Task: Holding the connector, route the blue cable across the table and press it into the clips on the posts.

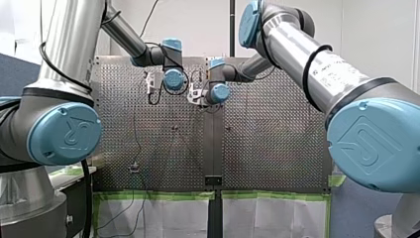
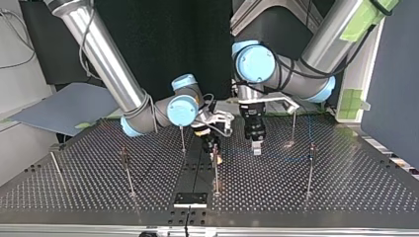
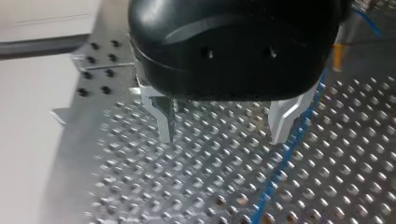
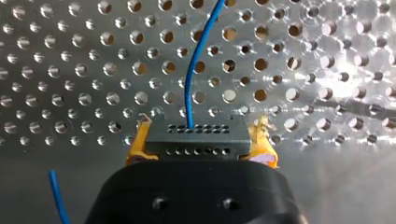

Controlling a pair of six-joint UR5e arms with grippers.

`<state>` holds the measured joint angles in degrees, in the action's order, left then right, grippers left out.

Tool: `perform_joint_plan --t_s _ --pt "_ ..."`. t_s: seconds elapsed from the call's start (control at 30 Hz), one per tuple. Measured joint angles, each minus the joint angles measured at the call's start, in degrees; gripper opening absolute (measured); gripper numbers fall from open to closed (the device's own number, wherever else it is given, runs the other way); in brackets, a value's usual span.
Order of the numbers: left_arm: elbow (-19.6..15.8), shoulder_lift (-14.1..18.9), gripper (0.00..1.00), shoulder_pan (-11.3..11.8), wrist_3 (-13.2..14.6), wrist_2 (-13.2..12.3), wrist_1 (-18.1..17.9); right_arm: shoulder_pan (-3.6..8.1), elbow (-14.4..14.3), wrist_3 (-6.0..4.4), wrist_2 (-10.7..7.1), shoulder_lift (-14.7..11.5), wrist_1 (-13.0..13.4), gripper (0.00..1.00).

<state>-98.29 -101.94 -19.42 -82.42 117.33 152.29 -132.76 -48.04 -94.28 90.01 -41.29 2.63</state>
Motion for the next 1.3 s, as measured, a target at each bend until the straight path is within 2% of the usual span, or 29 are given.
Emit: perform_joint_plan --t_s 0.13,0.33,0.67,1.0,1.13,1.3 --pt "0.6 -0.8 1.0 1.5 1.2 1.4 1.2 0.33 0.0 0.03 0.0 -0.4 0.0 0.0" --pt "0.7 -0.9 1.0 2.8 0.9 2.4 1.3 0.99 0.0 0.04 0.0 -0.5 -0.1 0.0" --pt "1.0 -1.3 1.0 3.5 1.0 -1.2 -2.8 0.53 0.0 0.23 0.01 -0.5 0.0 0.0" --pt "1.9 -2.7 1.0 7.4 1.0 -2.4 -2.5 0.44 0.1 0.39 0.08 -0.6 0.2 0.0" --pt "2.3 -2.7 1.0 8.7 0.8 -3.8 -2.9 0.43 0.2 0.39 0.08 -0.6 0.2 0.0" --pt "2.8 -2.8 1.0 9.3 0.4 -5.8 -3.1 0.43 0.2 0.39 0.09 -0.6 0.2 0.0"
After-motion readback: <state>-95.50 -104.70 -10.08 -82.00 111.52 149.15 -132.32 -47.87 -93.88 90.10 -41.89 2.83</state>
